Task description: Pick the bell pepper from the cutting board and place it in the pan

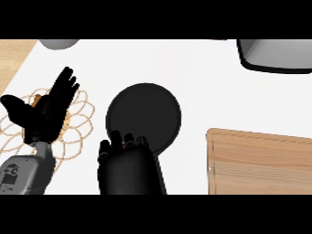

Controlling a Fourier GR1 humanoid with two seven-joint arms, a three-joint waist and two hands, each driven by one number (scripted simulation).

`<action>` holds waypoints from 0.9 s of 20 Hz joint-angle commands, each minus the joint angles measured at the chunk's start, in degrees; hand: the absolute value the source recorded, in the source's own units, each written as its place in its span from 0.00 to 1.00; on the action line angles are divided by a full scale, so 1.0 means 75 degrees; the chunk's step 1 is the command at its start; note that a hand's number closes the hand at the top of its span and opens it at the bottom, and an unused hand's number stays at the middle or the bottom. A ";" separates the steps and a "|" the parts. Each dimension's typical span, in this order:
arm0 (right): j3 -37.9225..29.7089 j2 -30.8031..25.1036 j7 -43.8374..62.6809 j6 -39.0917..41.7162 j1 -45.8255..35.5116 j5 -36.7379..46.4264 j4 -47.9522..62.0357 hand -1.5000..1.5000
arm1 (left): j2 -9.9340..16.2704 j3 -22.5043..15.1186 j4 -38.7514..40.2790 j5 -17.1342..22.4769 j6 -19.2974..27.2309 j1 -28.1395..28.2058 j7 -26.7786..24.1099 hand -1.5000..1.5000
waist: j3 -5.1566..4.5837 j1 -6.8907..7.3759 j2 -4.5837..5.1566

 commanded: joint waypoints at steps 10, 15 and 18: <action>-0.1409 0.0086 0.0647 -0.2061 -0.1576 -0.0951 0.2307 1.00 | 0.0120 0.0281 -0.0139 0.0111 -0.0024 0.0154 0.0088 0.50 | 0.0022 -0.0271 0.0073; -0.1558 0.0088 -0.0777 -0.3342 -0.1355 -0.1297 0.3722 1.00 | 0.0082 0.0348 -0.0172 0.0101 -0.0134 0.0447 -0.0233 0.50 | 0.0025 -0.0369 0.0071; -0.1586 0.0089 -0.1820 -0.3941 -0.0949 -0.1650 0.4353 1.00 | 0.0011 0.0205 -0.0543 -0.0029 -0.0030 0.0673 -0.0058 0.50 | 0.0029 -0.0413 0.0061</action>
